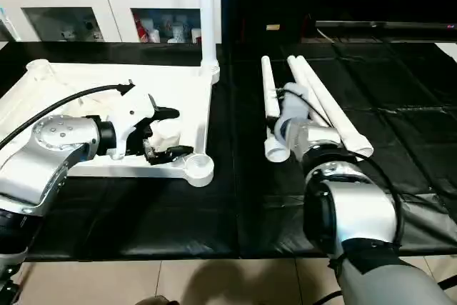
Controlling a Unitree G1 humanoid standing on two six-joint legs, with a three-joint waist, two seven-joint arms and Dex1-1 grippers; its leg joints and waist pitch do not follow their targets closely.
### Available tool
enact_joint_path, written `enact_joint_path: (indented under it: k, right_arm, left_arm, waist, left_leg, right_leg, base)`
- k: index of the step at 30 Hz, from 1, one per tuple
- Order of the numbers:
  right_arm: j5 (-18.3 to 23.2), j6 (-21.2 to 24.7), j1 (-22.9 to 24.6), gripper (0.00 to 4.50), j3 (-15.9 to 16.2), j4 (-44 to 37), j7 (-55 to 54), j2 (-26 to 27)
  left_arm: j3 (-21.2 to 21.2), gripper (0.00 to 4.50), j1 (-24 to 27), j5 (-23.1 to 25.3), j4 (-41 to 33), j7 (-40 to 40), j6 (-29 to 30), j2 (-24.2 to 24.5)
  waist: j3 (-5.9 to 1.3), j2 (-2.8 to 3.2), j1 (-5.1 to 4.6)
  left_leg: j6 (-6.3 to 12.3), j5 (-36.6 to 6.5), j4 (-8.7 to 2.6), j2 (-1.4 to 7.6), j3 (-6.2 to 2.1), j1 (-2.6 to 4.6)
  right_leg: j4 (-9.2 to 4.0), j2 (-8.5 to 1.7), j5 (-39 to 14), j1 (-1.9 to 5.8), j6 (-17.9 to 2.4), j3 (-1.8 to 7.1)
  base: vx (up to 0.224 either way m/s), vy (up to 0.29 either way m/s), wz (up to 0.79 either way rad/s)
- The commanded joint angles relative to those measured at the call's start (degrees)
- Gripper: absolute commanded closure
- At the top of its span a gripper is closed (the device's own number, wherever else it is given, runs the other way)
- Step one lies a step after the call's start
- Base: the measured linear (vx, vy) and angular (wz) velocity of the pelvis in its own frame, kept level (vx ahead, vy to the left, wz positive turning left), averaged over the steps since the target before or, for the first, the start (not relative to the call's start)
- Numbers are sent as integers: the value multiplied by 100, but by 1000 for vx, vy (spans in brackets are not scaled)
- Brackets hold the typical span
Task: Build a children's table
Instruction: Pick table leg
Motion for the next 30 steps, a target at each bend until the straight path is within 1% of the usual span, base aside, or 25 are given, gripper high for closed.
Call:
enact_joint_path:
  k: [1, 2, 3, 4, 5, 6, 8, 9, 11, 13, 14, 15, 16, 17, 18, 19, 20, 22, 23, 24, 25, 26, 27, 28, 30]
  right_arm:
    - [119, -159, 58, 313, -108, -99, 115, 2]
    - [132, -205, 76, 313, -124, -113, 143, 5]
    - [197, -316, 108, 321, -183, -165, 210, 14]
    - [242, -391, 127, 329, -219, -196, 254, 18]
    - [273, -479, 160, 341, -233, -249, 323, 19]
    - [300, -547, 191, 350, -246, -301, 365, 18]
    - [402, -623, 244, 367, -335, -426, 462, 23]
    - [450, -624, 265, 375, -373, -490, 514, 24]
    - [537, -567, 316, 395, -408, -645, 672, 36]
    - [562, -525, 351, 403, -390, -728, 753, 48]
    - [566, -438, 407, 417, -336, -839, 870, 79]
    - [560, -421, 417, 422, -320, -856, 897, 86]
    - [537, -416, 439, 428, -285, -878, 945, 100]
    - [488, -473, 459, 444, -221, -887, 965, 103]
    - [450, -516, 475, 444, -178, -896, 961, 105]
    - [413, -554, 477, 444, -148, -879, 924, 103]
    - [399, -595, 457, 444, -140, -823, 924, 101]
    - [420, -579, 441, 415, -170, -810, 954, 105]
    - [418, -565, 427, 409, -175, -807, 943, 105]
    - [405, -535, 418, 411, -161, -828, 936, 103]
    - [370, -523, 408, 407, -131, -835, 902, 97]
    - [292, -535, 386, 382, -66, -820, 836, 86]
    - [209, -537, 367, 372, 7, -793, 793, 65]
    - [169, -538, 360, 369, 69, -788, 794, 49]
    - [219, -583, 294, 365, 40, -757, 775, 39]
  left_arm:
    - [83, 0, -85, -47, 62, 113, -42, -53]
    - [88, 0, -91, -50, 92, 139, -52, -72]
    - [94, 0, -114, -36, 152, 192, -72, -110]
    - [96, 0, -130, -24, 194, 227, -89, -135]
    - [110, 0, -159, -17, 239, 283, -90, -178]
    - [130, 0, -193, -10, 290, 349, -100, -229]
    - [189, 0, -269, -23, 393, 495, -81, -339]
    - [214, 0, -308, -24, 450, 574, -79, -395]
    - [248, 0, -375, -21, 550, 703, -101, -498]
    - [262, 0, -403, -14, 605, 768, -111, -549]
    - [274, 0, -434, -9, 700, 850, -99, -607]
    - [273, 0, -441, -7, 726, 863, -102, -616]
    - [260, 0, -435, 0, 763, 872, -131, -624]
    - [242, 0, -428, 9, 796, 866, -166, -627]
    - [233, 0, -427, 20, 828, 865, -193, -634]
    - [222, 0, -431, 32, 854, 865, -214, -638]
    - [204, 0, -449, 52, 900, 865, -244, -642]
    - [199, 0, -465, 59, 925, 873, -255, -643]
    - [193, 0, -471, 70, 939, 878, -263, -636]
    - [174, 0, -477, 102, 964, 882, -291, -616]
    - [156, 0, -474, 133, 982, 887, -315, -593]
    - [136, 0, -453, 172, 996, 895, -341, -555]
    - [129, 0, -431, 191, 982, 903, -346, -530]
    - [124, 0, -410, 203, 964, 906, -355, -510]
    - [150, 0, -354, 192, 883, 894, -327, -454]
  waist:
    - [-427, -5, 10]
    - [-427, 21, 10]
    - [-433, 9, 12]
    - [-431, 18, 13]
    - [-435, 10, 14]
    - [-436, 44, 17]
    - [-443, 24, 18]
    - [-442, 35, 12]
    - [-444, 26, 14]
    - [-448, 28, 18]
    - [-443, 94, 14]
    - [-443, 62, 3]
    - [-453, 47, 8]
    - [-450, 85, 15]
    - [-452, 66, 9]
    - [-454, 83, 13]
    - [-455, 71, 3]
    - [-451, 70, 1]
    - [-447, 69, 3]
    - [-444, 49, 2]
    - [-444, 56, 5]
    - [-442, 59, 3]
    - [-443, -11, -5]
    - [-443, 3, 6]
    - [-437, -6, 13]
  left_leg:
    - [-36, -1085, -341, 300, -124, 105]
    - [-34, -1082, -338, 298, -127, 103]
    - [-27, -1061, -336, 298, -127, 105]
    - [-4, -1056, -334, 293, -126, 102]
    - [8, -1053, -332, 294, -128, 103]
    - [11, -1064, -330, 294, -133, 103]
    - [46, -1011, -329, 296, -130, 103]
    - [59, -994, -323, 289, -128, 98]
    - [93, -989, -322, 290, -128, 100]
    - [123, -957, -319, 294, -133, 95]
    - [118, -981, -315, 295, -134, 100]
    - [129, -986, -317, 291, -130, 97]
    - [141, -971, -318, 293, -136, 99]
    - [140, -982, -312, 292, -139, 97]
    - [130, -983, -314, 295, -136, 101]
    - [123, -979, -314, 296, -142, 103]
    - [111, -988, -316, 297, -140, 102]
    - [109, -1021, -318, 293, -142, 100]
    - [108, -1033, -318, 298, -142, 104]
    - [116, -1012, -320, 297, -141, 99]
    - [119, -1003, -320, 297, -140, 99]
    - [116, -983, -321, 300, -142, 100]
    - [127, -954, -327, 301, -134, 98]
    - [139, -913, -323, 298, -136, 99]
    - [156, -910, -320, 298, -131, 98]
  right_leg:
    - [-360, -500, -1023, 293, -1189, 287]
    - [-362, -495, -969, 294, -1200, 284]
    - [-355, -493, -926, 298, -1219, 283]
    - [-357, -489, -899, 299, -1239, 279]
    - [-353, -493, -888, 301, -1249, 277]
    - [-348, -493, -889, 302, -1257, 274]
    - [-350, -493, -775, 316, -1273, 276]
    - [-348, -485, -750, 315, -1288, 275]
    - [-354, -481, -751, 322, -1306, 268]
    - [-352, -488, -733, 330, -1322, 266]
    - [-358, -480, -729, 317, -1322, 265]
    - [-367, -467, -719, 322, -1313, 260]
    - [-354, -475, -706, 328, -1332, 258]
    - [-360, -483, -750, 320, -1341, 256]
    - [-368, -485, -751, 323, -1336, 258]
    - [-364, -487, -747, 321, -1342, 258]
    - [-366, -487, -742, 323, -1352, 257]
    - [-369, -489, -812, 331, -1348, 256]
    - [-377, -495, -862, 325, -1336, 260]
    - [-374, -496, -881, 328, -1330, 262]
    - [-377, -496, -891, 326, -1323, 263]
    - [-377, -493, -892, 318, -1311, 263]
    - [-376, -486, -877, 322, -1308, 263]
    - [-367, -499, -888, 320, -1319, 265]
    - [-374, -509, -937, 318, -1306, 272]
  base:
    - [0, 0, 0]
    - [0, 0, 0]
    - [0, 0, 0]
    - [0, 0, 0]
    - [0, 0, 0]
    - [0, 0, 0]
    - [0, 0, 0]
    - [0, 0, 0]
    - [0, 0, 0]
    - [0, 0, 0]
    - [0, 0, 0]
    - [0, 0, 0]
    - [0, 0, 0]
    - [0, 0, 0]
    - [0, 0, 0]
    - [0, 0, 0]
    - [0, 0, 0]
    - [0, 0, 0]
    - [0, 0, 0]
    - [0, 0, 0]
    - [0, 0, 0]
    - [0, 0, 0]
    - [0, 0, 0]
    - [0, 0, 0]
    - [0, 0, 0]
